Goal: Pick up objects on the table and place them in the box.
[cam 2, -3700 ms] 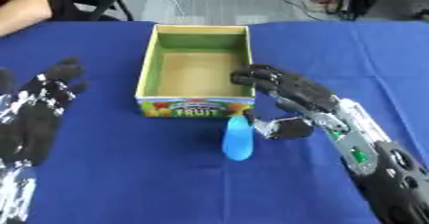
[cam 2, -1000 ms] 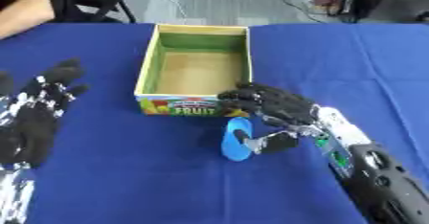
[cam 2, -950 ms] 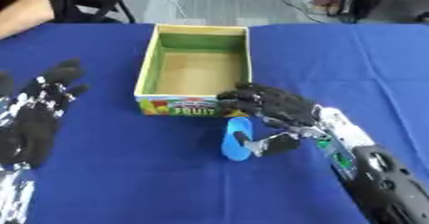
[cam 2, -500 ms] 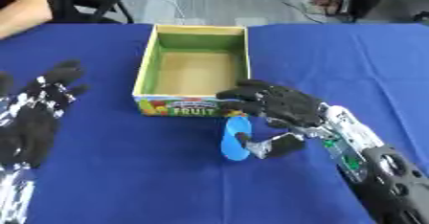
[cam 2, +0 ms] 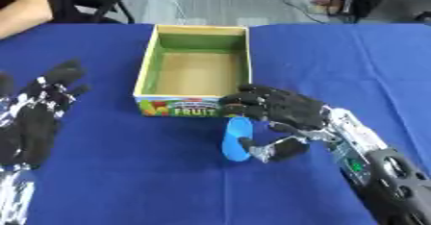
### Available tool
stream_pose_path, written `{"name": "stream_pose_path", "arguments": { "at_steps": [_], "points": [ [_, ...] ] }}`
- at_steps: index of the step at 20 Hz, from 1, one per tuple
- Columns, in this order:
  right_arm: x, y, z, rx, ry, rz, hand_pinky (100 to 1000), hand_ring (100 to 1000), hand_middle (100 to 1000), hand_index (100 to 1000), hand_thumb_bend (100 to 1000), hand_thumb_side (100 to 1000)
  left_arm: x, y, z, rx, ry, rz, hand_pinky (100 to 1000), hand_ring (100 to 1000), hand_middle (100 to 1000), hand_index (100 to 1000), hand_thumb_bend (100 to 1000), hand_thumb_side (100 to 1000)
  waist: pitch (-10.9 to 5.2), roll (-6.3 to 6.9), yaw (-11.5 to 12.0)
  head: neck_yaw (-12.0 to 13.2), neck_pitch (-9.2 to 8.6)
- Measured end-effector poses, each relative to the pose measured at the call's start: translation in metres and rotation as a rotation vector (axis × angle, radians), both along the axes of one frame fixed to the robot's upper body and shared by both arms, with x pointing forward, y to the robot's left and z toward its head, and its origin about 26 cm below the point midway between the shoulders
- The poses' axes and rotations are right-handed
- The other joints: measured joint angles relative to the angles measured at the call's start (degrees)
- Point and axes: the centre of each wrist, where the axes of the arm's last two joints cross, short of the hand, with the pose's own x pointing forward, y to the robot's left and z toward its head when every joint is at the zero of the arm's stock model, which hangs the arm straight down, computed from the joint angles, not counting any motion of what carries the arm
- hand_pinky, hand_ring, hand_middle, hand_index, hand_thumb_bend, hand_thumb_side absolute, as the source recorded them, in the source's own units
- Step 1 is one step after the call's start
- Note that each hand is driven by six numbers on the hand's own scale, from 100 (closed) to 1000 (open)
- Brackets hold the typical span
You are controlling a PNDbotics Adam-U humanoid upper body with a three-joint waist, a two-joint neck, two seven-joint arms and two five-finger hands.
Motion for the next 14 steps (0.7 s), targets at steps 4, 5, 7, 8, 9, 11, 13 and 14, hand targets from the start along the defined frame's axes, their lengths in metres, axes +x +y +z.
{"name": "stream_pose_path", "arguments": {
  "at_steps": [4,5,7,8,9,11,13,14],
  "points": [
    [0.002,-0.001,-0.006,-0.021,0.018,-0.003,983,883,952,992,100,779,0.0,0.0,0.0,0.0,0.0,0.0,908,962,925,790,820,1000,0.06,0.01,0.04,0.0,0.0],
    [0.002,-0.001,-0.008,-0.024,0.023,-0.002,977,883,952,992,100,778,0.0,0.0,0.0,0.0,0.0,0.0,908,962,925,790,820,1000,0.11,0.01,0.04,0.0,0.0],
    [0.003,-0.001,-0.011,-0.027,0.028,-0.004,939,882,952,992,100,779,0.0,0.0,0.0,0.0,-0.001,-0.001,908,963,925,790,820,1000,0.16,0.01,0.04,0.0,0.0],
    [0.004,-0.002,-0.012,-0.03,0.029,-0.006,915,884,953,992,100,779,0.0,0.0,0.0,0.0,-0.001,-0.001,908,963,925,790,820,1000,0.16,0.01,0.05,0.0,0.0],
    [0.004,-0.002,-0.013,-0.034,0.03,-0.008,893,883,953,992,100,779,0.0,0.0,0.0,0.0,-0.001,-0.001,908,963,925,790,820,1000,0.16,0.01,0.05,0.0,0.0],
    [0.004,-0.003,-0.014,-0.038,0.03,-0.01,871,883,953,992,100,779,0.0,0.0,0.0,0.0,-0.001,-0.001,908,963,925,790,820,1000,0.16,0.02,0.05,0.0,0.0],
    [0.005,-0.003,-0.014,-0.039,0.027,-0.01,865,882,953,992,100,778,0.0,0.0,0.0,0.0,-0.001,-0.001,908,963,925,790,819,1000,0.17,0.02,0.05,0.0,0.0],
    [0.005,-0.003,-0.015,-0.04,0.027,-0.011,865,882,954,992,100,778,0.0,0.0,0.0,0.0,-0.001,-0.001,908,964,925,789,819,1000,0.17,0.02,0.05,0.0,0.0]
  ]
}}
